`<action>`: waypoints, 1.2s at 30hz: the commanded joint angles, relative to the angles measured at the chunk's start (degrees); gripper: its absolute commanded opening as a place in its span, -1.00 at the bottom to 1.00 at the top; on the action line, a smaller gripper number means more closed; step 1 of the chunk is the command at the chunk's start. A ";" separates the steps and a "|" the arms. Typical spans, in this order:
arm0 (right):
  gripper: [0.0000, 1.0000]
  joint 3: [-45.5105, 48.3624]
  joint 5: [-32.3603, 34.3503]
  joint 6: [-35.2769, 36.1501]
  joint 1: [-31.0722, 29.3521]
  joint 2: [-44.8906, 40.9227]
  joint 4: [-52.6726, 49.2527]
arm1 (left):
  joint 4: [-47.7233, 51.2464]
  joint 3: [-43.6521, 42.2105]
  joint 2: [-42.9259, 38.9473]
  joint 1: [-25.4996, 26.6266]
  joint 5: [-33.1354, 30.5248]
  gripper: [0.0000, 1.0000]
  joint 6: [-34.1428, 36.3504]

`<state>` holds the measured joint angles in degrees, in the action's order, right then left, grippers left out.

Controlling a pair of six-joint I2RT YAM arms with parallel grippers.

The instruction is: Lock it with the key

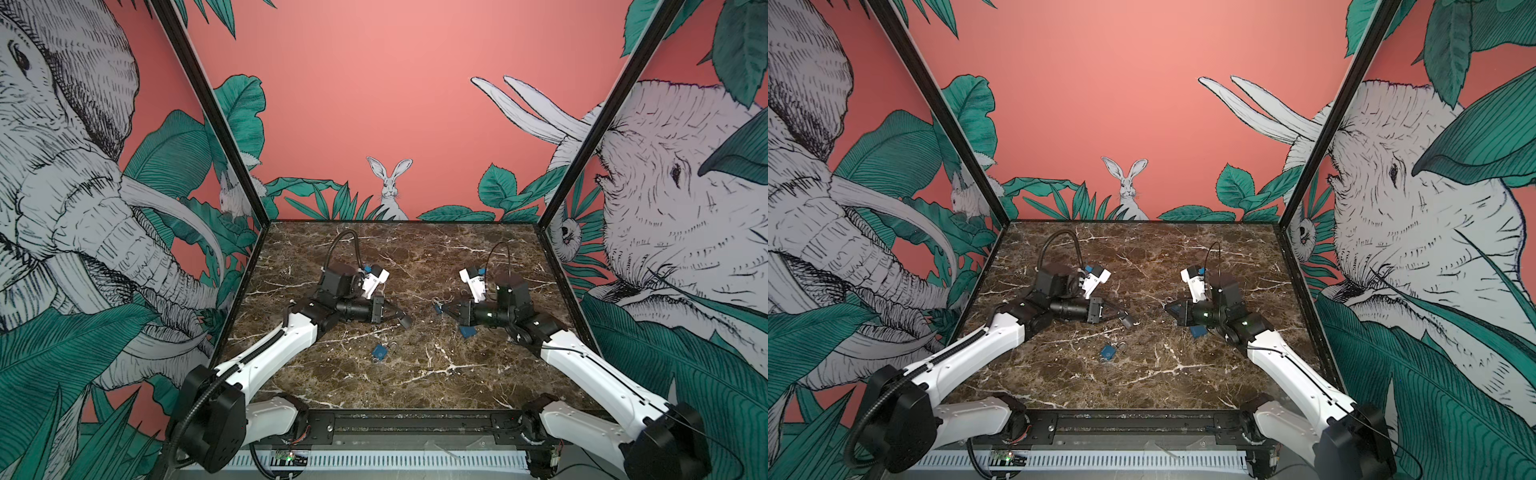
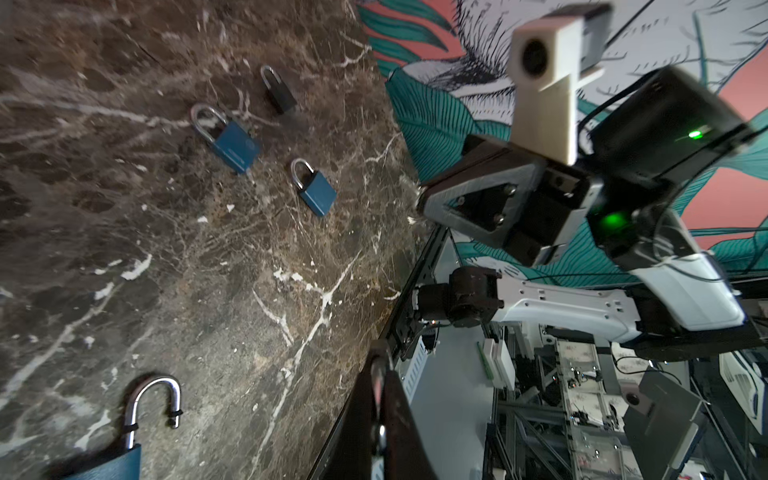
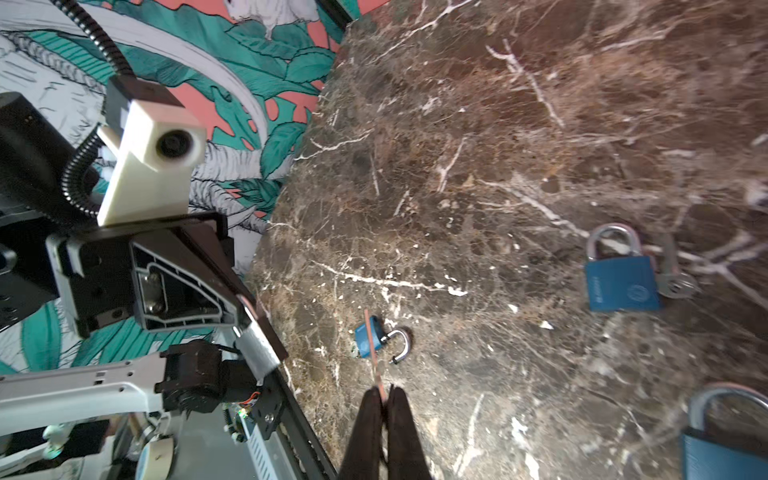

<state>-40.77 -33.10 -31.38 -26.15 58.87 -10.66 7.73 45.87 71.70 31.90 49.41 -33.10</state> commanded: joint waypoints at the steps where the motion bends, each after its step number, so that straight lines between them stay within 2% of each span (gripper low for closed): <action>1: -1.00 1.06 8.59 1.85 0.39 -2.95 -6.97 | 1.51 2.40 3.03 3.08 -3.97 -1.00 2.69; 5: -1.00 3.06 10.71 0.96 0.65 -6.39 -8.65 | 1.75 5.55 9.83 7.47 -5.90 -1.00 3.60; 7: -1.00 4.11 11.22 0.59 0.59 -7.86 -8.83 | 1.82 7.33 13.67 7.91 -6.61 -1.00 3.66; 8: -1.00 4.62 11.89 0.53 0.59 -8.51 -9.19 | 1.94 8.54 15.76 9.80 -6.71 -1.00 3.89; 16: -1.00 8.29 13.30 -0.79 0.58 -11.85 -9.74 | 2.82 17.81 30.14 14.16 -5.81 -1.00 4.05; 23: -1.00 10.60 13.92 -0.33 0.60 -12.66 -8.26 | 5.72 20.84 34.41 14.59 -5.77 -1.00 6.48; 36: -1.00 10.68 13.70 1.23 0.58 -5.74 -4.93 | 4.74 23.83 40.69 14.86 -4.85 -1.00 6.19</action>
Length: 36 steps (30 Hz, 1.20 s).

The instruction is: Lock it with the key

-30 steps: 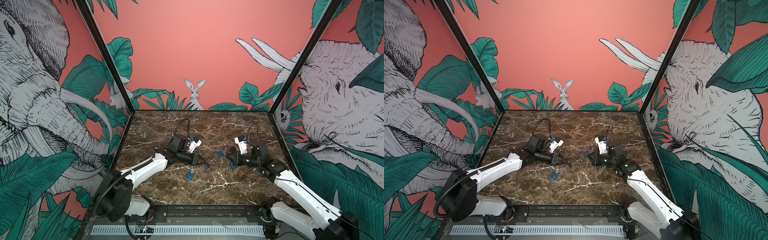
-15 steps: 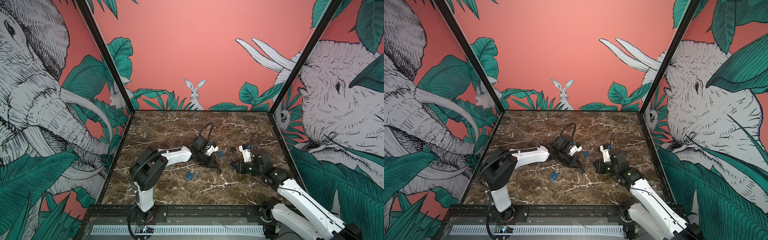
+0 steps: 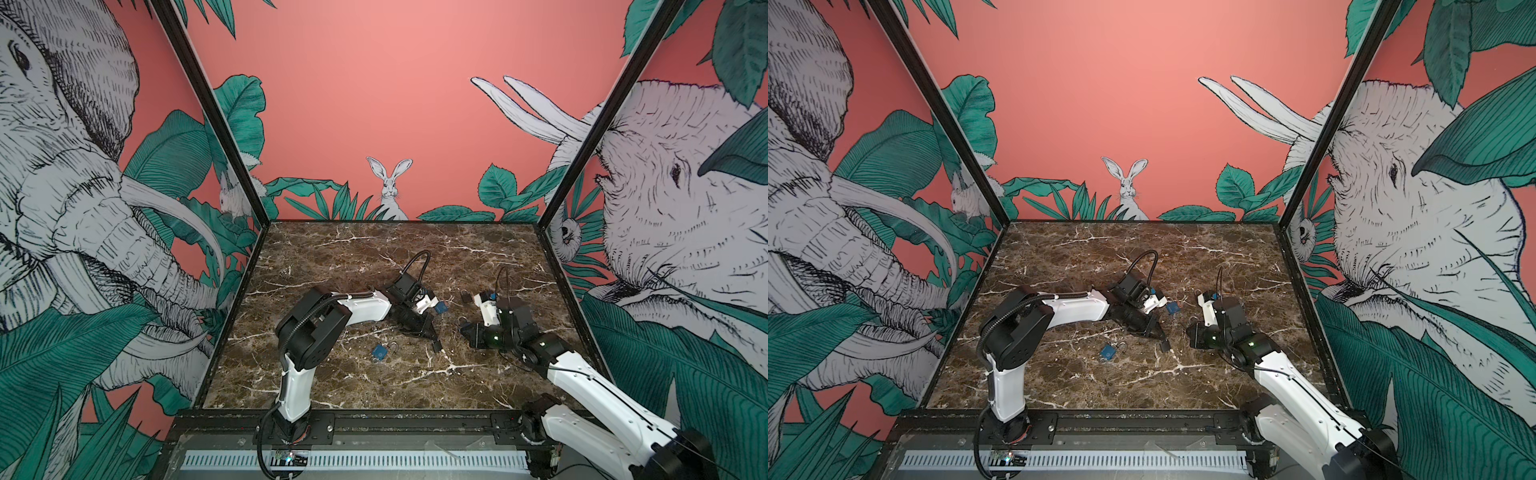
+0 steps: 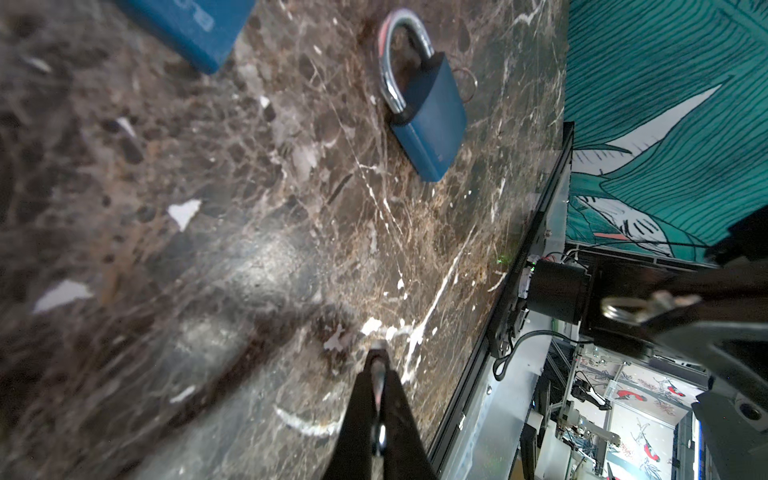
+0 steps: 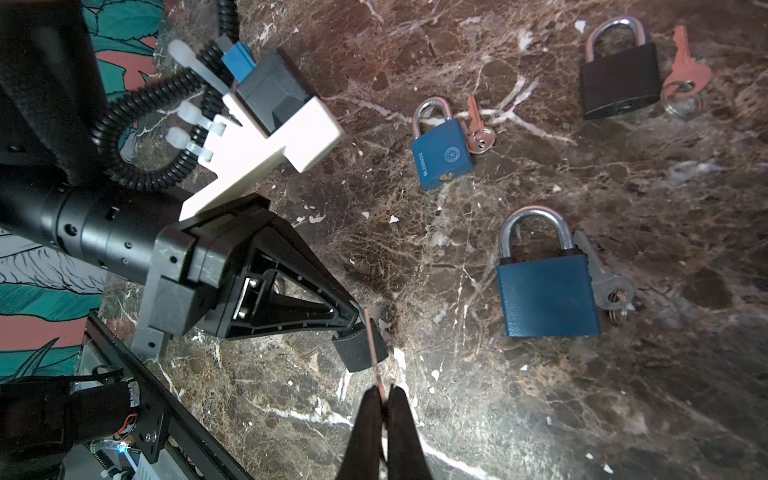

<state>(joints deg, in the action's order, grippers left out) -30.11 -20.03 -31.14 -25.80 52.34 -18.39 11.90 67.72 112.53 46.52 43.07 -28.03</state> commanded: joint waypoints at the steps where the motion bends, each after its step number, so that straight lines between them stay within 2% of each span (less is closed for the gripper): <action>1: -1.00 0.05 0.59 0.96 0.24 1.16 3.06 | 0.81 2.22 0.11 0.28 1.55 -1.00 1.26; 3: -1.00 0.04 0.52 0.92 0.23 1.86 3.44 | 1.09 2.50 0.65 0.24 1.35 -1.00 1.36; 6: -1.00 0.37 0.87 0.73 0.23 2.74 4.02 | 1.44 2.62 1.28 0.26 0.91 -0.86 1.41; 13: -1.00 1.08 2.92 -0.83 0.07 3.83 4.89 | 2.25 3.05 2.08 0.15 -2.08 -0.41 0.96; 23: -1.00 4.10 5.52 -5.01 -2.68 6.88 9.34 | -1.04 -0.81 -2.53 -4.21 -5.90 -0.36 -2.38; 36: -1.00 2.23 7.56 -7.40 -8.62 19.79 18.74 | -1.97 -5.49 -11.16 -9.67 -8.18 -0.35 -2.30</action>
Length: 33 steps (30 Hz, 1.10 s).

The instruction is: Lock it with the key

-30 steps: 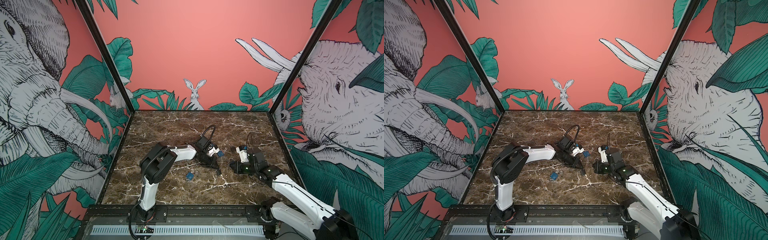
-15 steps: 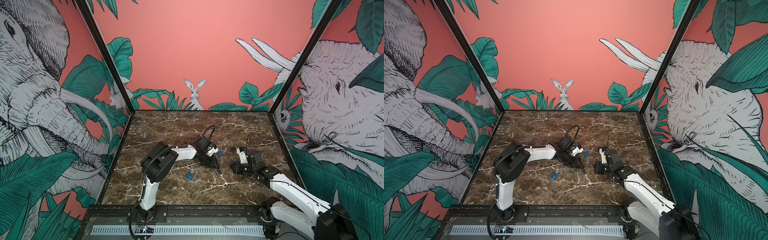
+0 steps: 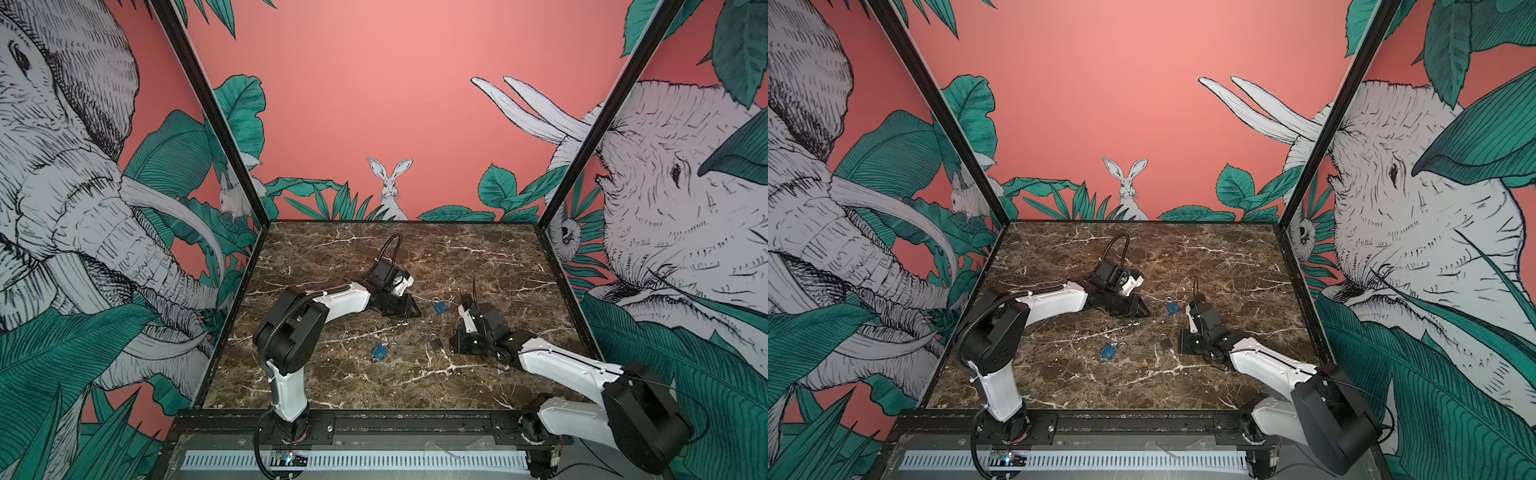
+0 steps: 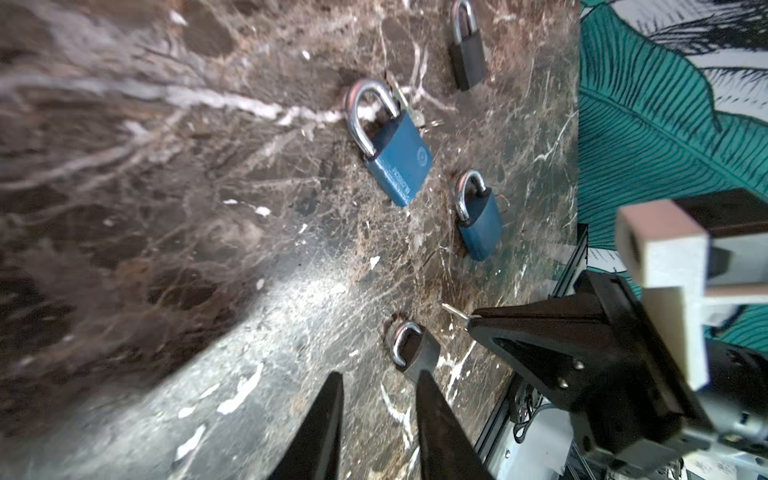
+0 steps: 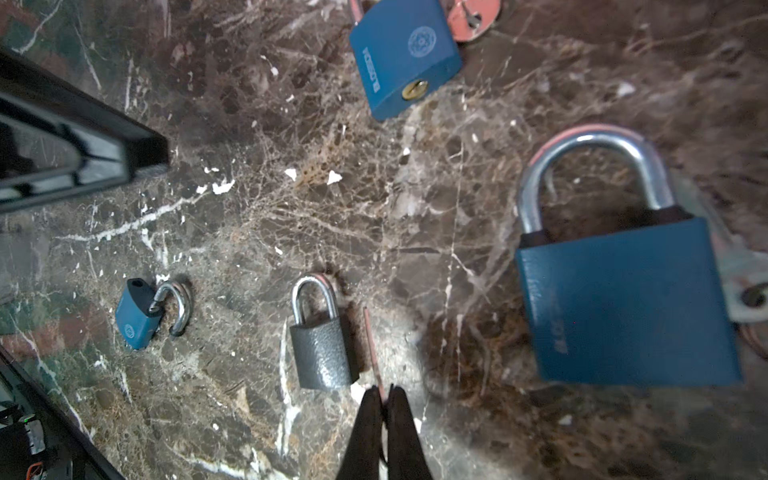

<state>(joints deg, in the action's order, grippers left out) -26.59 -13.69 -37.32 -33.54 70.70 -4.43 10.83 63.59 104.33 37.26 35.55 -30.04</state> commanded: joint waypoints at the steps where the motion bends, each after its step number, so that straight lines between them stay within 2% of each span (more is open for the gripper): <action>1: -1.00 -1.46 1.28 -1.39 -1.16 2.09 5.35 | -0.81 -1.60 -3.45 -0.52 -0.62 -0.35 -0.29; 3: -1.00 -1.71 1.41 -1.57 -1.65 3.31 6.30 | -0.89 -2.02 -4.25 -0.69 -0.65 -0.35 -0.13; 5: -0.87 -1.94 1.40 -1.77 -1.96 4.22 7.17 | -0.90 -2.32 -4.66 -0.93 -0.68 -0.35 -0.19; 9: -0.78 -2.23 1.53 -1.90 -2.22 4.76 7.35 | -0.94 -2.77 -5.08 -1.22 -0.59 -0.35 -0.19; 12: -0.64 -2.04 2.20 -1.73 -2.32 2.86 6.19 | -1.25 -3.51 -5.99 -1.48 -0.64 -0.35 -0.35; 19: -0.59 -3.86 4.97 0.48 -3.22 -3.03 -0.74 | -1.56 -5.17 -9.18 -3.51 -2.62 -0.36 -0.89; 24: -0.59 -8.88 11.64 1.81 -7.63 -4.67 -9.42 | -0.37 -9.30 -16.75 -9.01 -3.96 -0.36 -0.99; 30: -0.52 -13.60 17.13 -0.21 -15.23 -2.43 -11.00 | 4.17 -14.59 -26.26 -16.91 -4.46 -0.36 0.38; 33: -0.48 -17.38 19.71 -1.13 -19.72 1.21 -11.95 | 7.91 -16.56 -30.15 -19.18 -5.25 -0.36 1.63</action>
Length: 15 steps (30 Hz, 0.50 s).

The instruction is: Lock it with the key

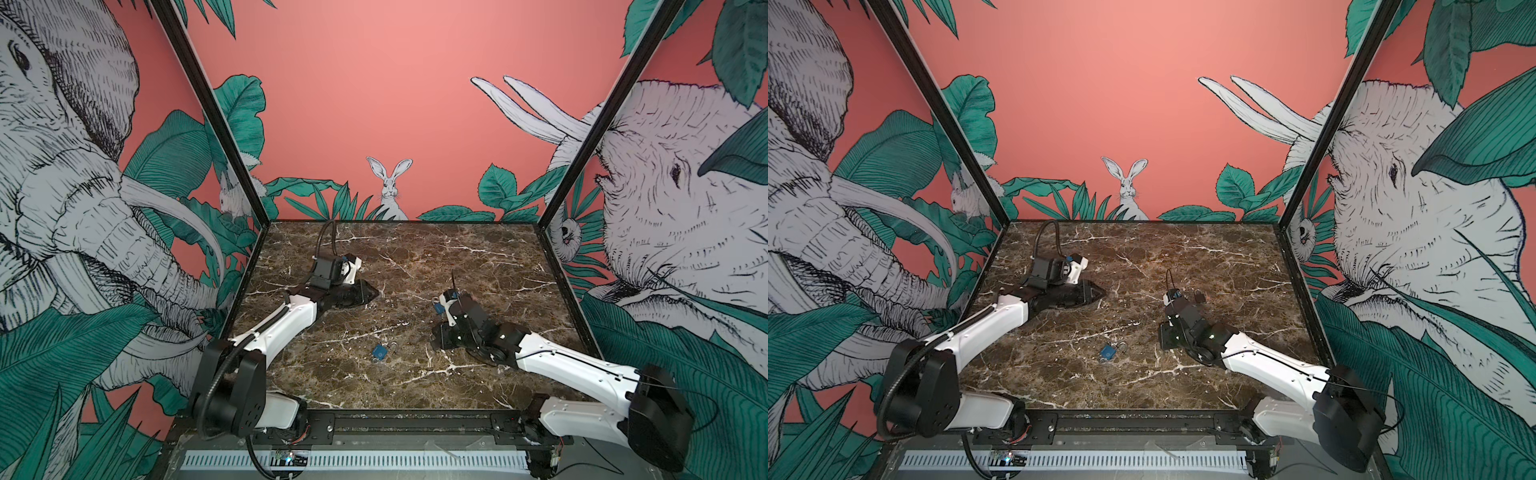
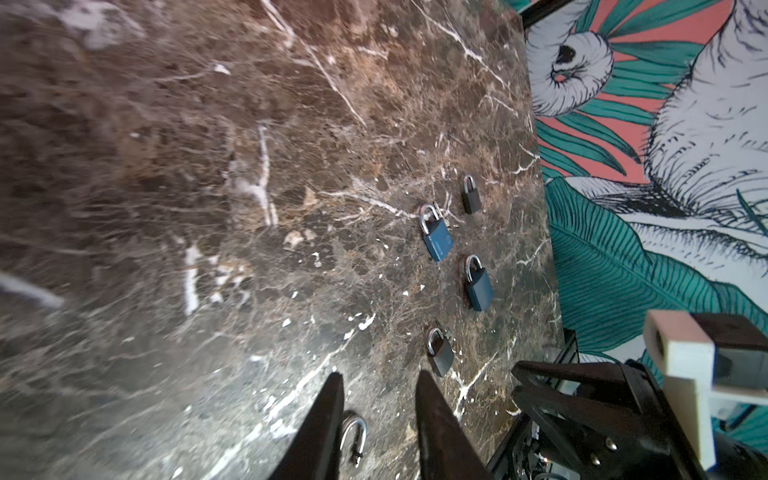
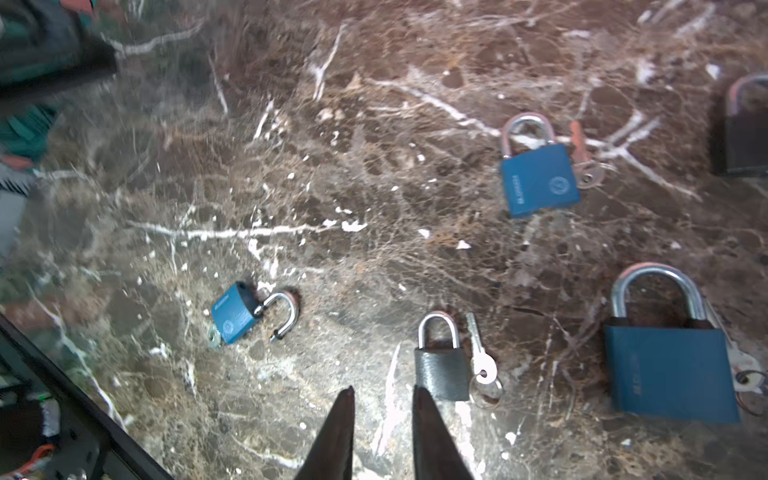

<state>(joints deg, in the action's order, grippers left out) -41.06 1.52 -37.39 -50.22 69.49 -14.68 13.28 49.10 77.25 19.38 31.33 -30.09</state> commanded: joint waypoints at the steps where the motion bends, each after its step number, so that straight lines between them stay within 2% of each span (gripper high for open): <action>1: -0.47 -4.65 5.80 -1.35 -5.01 4.02 -2.29 | 6.70 -2.82 -4.49 -2.16 -1.33 -0.36 1.81; 5: -0.39 -10.78 10.69 -2.48 -12.51 11.39 -4.13 | 7.87 -6.96 -10.74 -5.51 -0.92 -0.35 1.34; 8: -0.32 -14.78 11.52 -3.34 -16.15 17.14 -4.13 | 10.15 -8.89 -14.59 -8.45 -0.42 -0.33 1.79; 11: -0.24 -19.29 11.84 -1.81 -18.52 21.80 -5.43 | 11.41 -10.31 -17.40 -11.49 1.75 -0.33 1.95; 15: -0.23 -24.13 9.98 -0.86 -19.12 28.53 -6.53 | 12.75 -11.13 -20.67 -13.76 2.68 -0.33 2.10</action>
<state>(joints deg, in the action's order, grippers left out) -62.61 10.66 -38.94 -69.12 96.09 -19.18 23.33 38.72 58.83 6.61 32.36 -28.99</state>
